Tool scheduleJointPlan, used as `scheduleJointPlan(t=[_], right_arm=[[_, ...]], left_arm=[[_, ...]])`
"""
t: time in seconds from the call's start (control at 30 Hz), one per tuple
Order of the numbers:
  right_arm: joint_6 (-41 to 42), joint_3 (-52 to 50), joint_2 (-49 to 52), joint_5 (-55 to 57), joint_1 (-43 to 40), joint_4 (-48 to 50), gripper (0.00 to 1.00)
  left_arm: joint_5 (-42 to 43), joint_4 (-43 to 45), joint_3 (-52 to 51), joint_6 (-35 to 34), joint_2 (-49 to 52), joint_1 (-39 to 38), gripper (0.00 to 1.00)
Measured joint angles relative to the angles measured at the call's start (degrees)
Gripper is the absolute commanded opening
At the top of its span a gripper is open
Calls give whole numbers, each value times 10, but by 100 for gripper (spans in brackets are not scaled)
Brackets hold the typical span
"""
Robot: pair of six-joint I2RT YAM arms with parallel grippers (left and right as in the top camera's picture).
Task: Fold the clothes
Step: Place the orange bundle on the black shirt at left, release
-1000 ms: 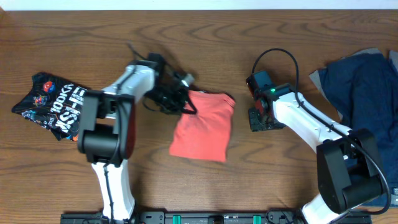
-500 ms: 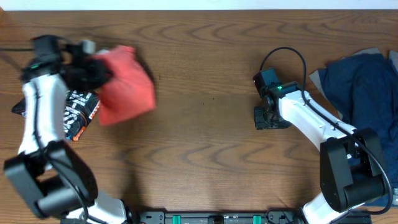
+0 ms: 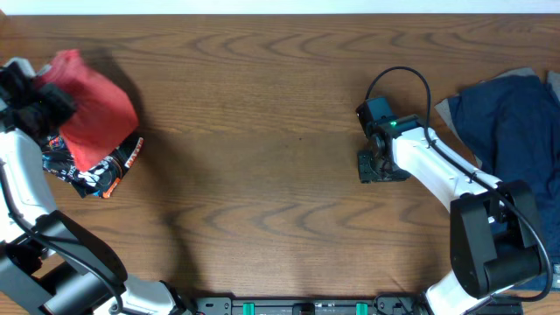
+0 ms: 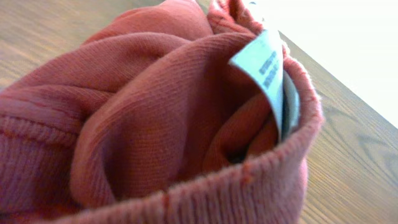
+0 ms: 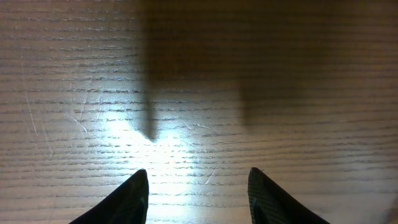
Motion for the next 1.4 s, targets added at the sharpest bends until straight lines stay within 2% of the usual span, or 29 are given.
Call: scheduleJointPlan(t=[0.23, 0.6, 0.67, 0.7, 0.73, 0.77, 0.87, 1.13, 1.4], right_arm=[[0, 0, 0, 2, 0, 0, 51], [0, 0, 0, 3, 0, 0, 52], [0, 0, 0, 3, 0, 0, 52], [0, 0, 0, 3, 0, 0, 52], [0, 0, 0, 3, 0, 0, 52], [0, 0, 0, 3, 0, 0, 52], [0, 0, 0, 3, 0, 0, 53], [0, 0, 0, 3, 0, 0, 53], [0, 0, 0, 3, 0, 4, 54]], left_arm=[[-49, 2, 0, -4, 0, 13, 8], [-75, 1, 0, -4, 0, 13, 8], [-89, 0, 0, -3, 0, 13, 49], [-92, 0, 0, -6, 0, 13, 66], [-97, 0, 0, -5, 0, 13, 77], [-101, 1, 0, -5, 0, 13, 82], [-106, 6, 0, -8, 0, 15, 89], [-111, 7, 0, -10, 0, 16, 89], [-111, 8, 0, -30, 0, 16, 99]])
